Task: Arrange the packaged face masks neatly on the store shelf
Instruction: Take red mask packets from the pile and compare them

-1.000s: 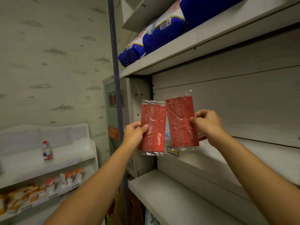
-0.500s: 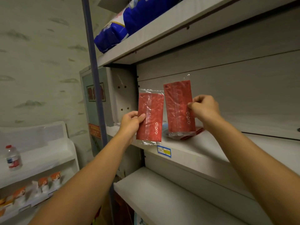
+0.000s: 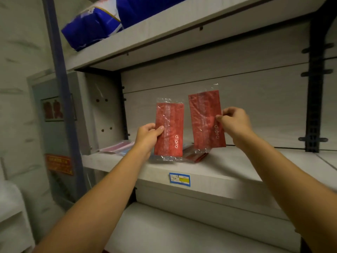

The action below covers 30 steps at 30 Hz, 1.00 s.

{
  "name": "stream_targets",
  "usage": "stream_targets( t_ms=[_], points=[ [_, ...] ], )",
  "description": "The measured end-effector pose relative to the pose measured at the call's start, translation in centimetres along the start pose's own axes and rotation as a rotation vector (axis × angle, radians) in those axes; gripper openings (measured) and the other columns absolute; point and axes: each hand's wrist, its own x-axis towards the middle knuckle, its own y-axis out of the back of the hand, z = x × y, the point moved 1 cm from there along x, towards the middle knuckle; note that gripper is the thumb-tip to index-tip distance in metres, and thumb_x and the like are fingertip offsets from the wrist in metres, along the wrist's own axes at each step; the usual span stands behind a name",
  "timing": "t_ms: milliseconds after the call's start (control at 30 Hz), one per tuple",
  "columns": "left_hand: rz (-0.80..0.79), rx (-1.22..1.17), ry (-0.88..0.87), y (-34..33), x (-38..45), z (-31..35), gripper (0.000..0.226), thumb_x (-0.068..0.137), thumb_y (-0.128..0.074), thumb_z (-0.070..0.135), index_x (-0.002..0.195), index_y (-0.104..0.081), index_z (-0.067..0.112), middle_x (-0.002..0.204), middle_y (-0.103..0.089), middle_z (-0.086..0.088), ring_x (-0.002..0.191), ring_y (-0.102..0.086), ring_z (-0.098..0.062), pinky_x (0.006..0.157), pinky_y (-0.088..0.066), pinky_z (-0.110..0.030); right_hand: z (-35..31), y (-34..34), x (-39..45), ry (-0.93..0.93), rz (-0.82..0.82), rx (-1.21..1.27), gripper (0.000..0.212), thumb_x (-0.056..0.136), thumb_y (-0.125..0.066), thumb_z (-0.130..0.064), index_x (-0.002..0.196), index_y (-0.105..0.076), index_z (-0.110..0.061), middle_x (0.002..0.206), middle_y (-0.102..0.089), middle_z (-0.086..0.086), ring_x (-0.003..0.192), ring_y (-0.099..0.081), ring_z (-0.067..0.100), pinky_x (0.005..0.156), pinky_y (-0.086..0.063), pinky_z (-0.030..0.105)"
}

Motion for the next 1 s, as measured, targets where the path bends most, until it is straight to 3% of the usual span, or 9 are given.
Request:
stream_targets(
  t_ms=[133, 233, 433, 567, 633, 767, 1000],
  points=[
    [-0.111, -0.037, -0.006, -0.4, 2.6, -1.2, 0.009, 0.099, -0.06, 0.011, 0.1, -0.068, 0.005, 0.083, -0.073, -0.003, 0.061, -0.069, -0.003, 0.05, -0.052, -0.016, -0.2, -0.1, 0.2, -0.03, 0.065, -0.045, 0.017, 0.091, -0.065, -0.01, 0.076, -0.062, -0.018, 0.079, -0.068, 0.005, 0.075, -0.066, 0.021, 0.067, -0.053, 0.037],
    [-0.166, -0.066, 0.024, -0.8, 4.2, -2.3, 0.006, 0.098, -0.062, 0.009, 0.096, -0.068, 0.008, 0.081, -0.072, -0.002, 0.059, -0.069, -0.005, 0.05, -0.052, -0.018, -0.2, -0.3, 0.1, -0.066, 0.113, -0.073, 0.013, 0.094, -0.063, -0.009, 0.081, -0.064, -0.014, 0.087, -0.071, 0.009, 0.081, -0.069, 0.024, 0.072, -0.058, 0.04],
    [-0.269, -0.012, 0.073, -2.6, 7.1, -4.5, 0.004, 0.094, -0.068, 0.012, 0.091, -0.07, 0.013, 0.095, -0.075, -0.01, 0.084, -0.073, -0.023, 0.074, -0.06, -0.037, 0.2, 0.3, 0.1, -0.131, 0.174, -0.098, 0.008, 0.095, -0.062, -0.008, 0.088, -0.064, -0.01, 0.09, -0.07, 0.012, 0.084, -0.069, 0.027, 0.079, -0.059, 0.043],
    [-0.323, 0.106, 0.078, -4.2, 7.8, -6.1, 0.005, 0.09, -0.075, 0.018, 0.092, -0.071, 0.016, 0.095, -0.076, -0.007, 0.087, -0.074, -0.025, 0.086, -0.06, -0.047, 0.5, 0.7, 0.4, -0.142, 0.19, -0.097, 0.004, 0.096, -0.06, -0.005, 0.096, -0.064, -0.005, 0.091, -0.068, 0.014, 0.08, -0.066, 0.024, 0.08, -0.058, 0.043],
    [-0.317, 0.211, 0.046, -4.7, 7.9, -6.6, 0.007, 0.088, -0.076, 0.021, 0.089, -0.072, 0.015, 0.092, -0.075, -0.006, 0.088, -0.073, -0.024, 0.086, -0.06, -0.043, 0.8, 0.8, 0.5, -0.144, 0.193, -0.107, 0.006, 0.096, -0.061, -0.004, 0.099, -0.064, -0.001, 0.088, -0.067, 0.014, 0.078, -0.065, 0.025, 0.078, -0.057, 0.043],
    [-0.295, 0.392, -0.006, -5.8, 8.0, -7.1, 0.017, 0.085, -0.079, 0.025, 0.089, -0.075, 0.008, 0.094, -0.075, -0.007, 0.086, -0.068, -0.021, 0.079, -0.054, -0.031, 1.5, 0.8, 1.0, -0.134, 0.183, -0.138, 0.011, 0.094, -0.061, -0.002, 0.084, -0.061, -0.006, 0.077, -0.064, 0.012, 0.074, -0.063, 0.027, 0.077, -0.057, 0.045],
    [-0.357, 0.682, -0.057, -7.0, 8.4, -7.3, 0.034, 0.081, -0.082, 0.037, 0.105, -0.075, 0.014, 0.109, -0.073, -0.006, 0.103, -0.067, -0.024, 0.088, -0.053, -0.031, 1.4, 0.3, 1.8, -0.113, 0.172, -0.175, 0.009, 0.094, -0.062, -0.003, 0.086, -0.063, -0.007, 0.082, -0.067, 0.014, 0.078, -0.066, 0.028, 0.082, -0.058, 0.049]
  ],
)
